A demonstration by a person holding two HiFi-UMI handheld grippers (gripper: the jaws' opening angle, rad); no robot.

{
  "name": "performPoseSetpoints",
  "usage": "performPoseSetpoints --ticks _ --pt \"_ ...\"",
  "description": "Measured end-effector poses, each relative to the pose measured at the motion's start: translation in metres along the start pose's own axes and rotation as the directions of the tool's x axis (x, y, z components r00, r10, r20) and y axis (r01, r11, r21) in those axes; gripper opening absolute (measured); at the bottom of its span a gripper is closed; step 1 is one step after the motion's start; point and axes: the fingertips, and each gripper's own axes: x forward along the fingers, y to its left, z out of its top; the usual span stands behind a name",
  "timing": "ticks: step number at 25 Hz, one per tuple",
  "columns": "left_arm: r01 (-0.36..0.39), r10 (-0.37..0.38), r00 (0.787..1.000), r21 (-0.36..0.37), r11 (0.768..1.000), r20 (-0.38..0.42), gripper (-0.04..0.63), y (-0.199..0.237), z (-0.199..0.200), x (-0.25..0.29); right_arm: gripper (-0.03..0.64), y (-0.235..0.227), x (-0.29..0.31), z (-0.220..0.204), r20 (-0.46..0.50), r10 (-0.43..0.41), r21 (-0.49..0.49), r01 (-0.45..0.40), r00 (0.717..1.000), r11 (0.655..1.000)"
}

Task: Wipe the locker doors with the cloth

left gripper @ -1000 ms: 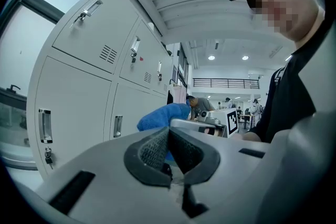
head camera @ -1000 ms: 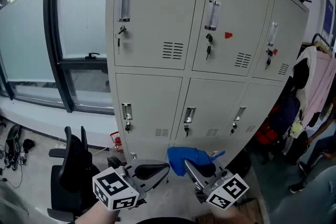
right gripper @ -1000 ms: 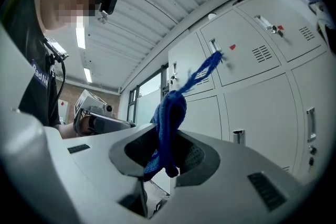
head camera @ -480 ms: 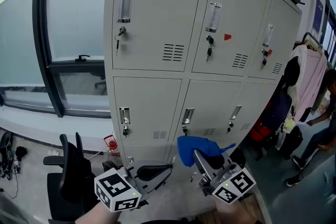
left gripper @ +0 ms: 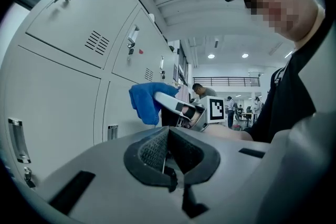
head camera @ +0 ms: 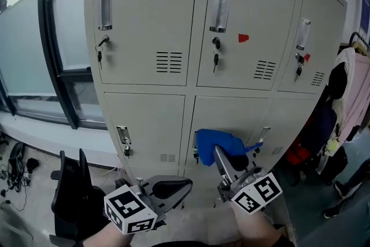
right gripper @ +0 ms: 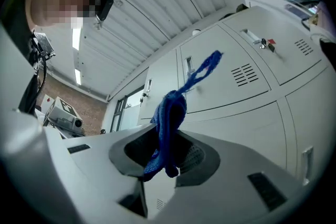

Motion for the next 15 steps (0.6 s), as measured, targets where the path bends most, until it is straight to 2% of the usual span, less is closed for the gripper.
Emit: performPoseSetpoints --ticks 3,7,11,15 --pt "-0.06 0.06 0.998 0.006 0.998 -0.008 0.006 0.007 0.004 0.023 0.092 -0.032 0.015 0.001 0.017 0.036 0.017 -0.036 0.999 0.999" --pt "-0.132 0.132 0.991 -0.001 0.991 -0.014 0.006 0.017 0.002 0.048 0.092 -0.059 0.042 0.001 0.049 0.075 -0.016 -0.074 0.996 0.997" --pt "-0.151 0.15 0.988 -0.006 0.989 -0.034 0.006 0.024 -0.003 0.059 0.091 -0.071 0.064 -0.006 0.057 0.085 -0.024 -0.084 0.995 0.996" --pt "-0.137 0.138 0.99 0.005 0.99 -0.033 0.006 0.035 0.005 0.059 0.091 -0.076 0.076 -0.013 0.044 0.063 -0.05 -0.061 0.997 0.997"
